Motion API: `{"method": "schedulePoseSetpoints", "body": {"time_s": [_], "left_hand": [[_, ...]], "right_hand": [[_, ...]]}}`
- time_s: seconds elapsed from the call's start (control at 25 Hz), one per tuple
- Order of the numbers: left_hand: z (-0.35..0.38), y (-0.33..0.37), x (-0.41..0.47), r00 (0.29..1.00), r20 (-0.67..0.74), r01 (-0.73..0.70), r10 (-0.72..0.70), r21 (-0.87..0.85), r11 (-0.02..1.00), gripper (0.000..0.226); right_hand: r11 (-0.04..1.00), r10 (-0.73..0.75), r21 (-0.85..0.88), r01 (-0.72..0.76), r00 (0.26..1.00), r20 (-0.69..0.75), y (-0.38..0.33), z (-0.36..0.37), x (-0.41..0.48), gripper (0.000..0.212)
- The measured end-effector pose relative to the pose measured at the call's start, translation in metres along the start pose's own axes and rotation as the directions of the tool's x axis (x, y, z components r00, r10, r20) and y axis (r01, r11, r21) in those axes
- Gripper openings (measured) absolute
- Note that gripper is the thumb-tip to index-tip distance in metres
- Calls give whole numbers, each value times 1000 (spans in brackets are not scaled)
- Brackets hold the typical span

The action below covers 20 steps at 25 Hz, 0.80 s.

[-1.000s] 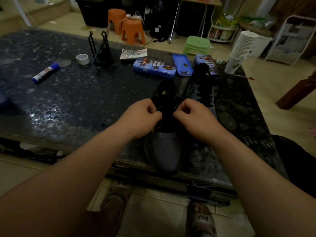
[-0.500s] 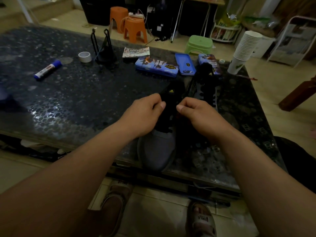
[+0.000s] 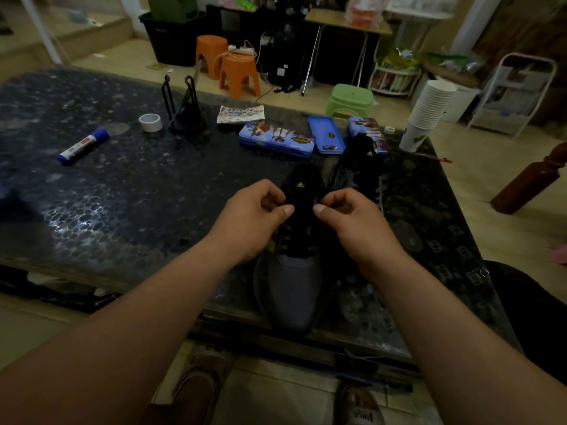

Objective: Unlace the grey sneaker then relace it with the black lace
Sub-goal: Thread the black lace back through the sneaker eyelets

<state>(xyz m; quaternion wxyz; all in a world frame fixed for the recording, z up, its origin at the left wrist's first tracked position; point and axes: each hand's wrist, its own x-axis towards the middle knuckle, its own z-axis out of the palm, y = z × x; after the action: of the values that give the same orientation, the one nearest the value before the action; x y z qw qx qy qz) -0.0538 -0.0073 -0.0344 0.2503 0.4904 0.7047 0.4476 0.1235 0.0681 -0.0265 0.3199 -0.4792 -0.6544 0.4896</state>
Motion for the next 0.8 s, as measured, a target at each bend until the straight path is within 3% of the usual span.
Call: {"method": "schedulePoseSetpoints", "body": {"time_s": [0.12, 0.4, 0.56, 0.68, 0.8], "left_hand": [[3, 2, -1, 998, -25, -58, 60, 86, 995, 12], [1, 3, 1, 985, 0, -166, 170, 222, 961, 10], [1, -1, 4, 989, 18, -146, 145, 163, 976, 12], [4, 1, 3, 990, 12, -138, 137, 133, 982, 12], [5, 7, 1, 990, 22, -138, 137, 154, 978, 13]], "right_hand": [[994, -86, -63, 84, 996, -23, -3, 0, -2, 7], [853, -253, -462, 243, 967, 40, -10, 1, -5, 9], [855, -243, -456, 246, 968, 65, -14, 0, 0, 11], [767, -302, -573, 290, 950, 77, -15, 2, -1, 21], [727, -365, -603, 328, 929, 66, -15, 5, 0, 14]]}}
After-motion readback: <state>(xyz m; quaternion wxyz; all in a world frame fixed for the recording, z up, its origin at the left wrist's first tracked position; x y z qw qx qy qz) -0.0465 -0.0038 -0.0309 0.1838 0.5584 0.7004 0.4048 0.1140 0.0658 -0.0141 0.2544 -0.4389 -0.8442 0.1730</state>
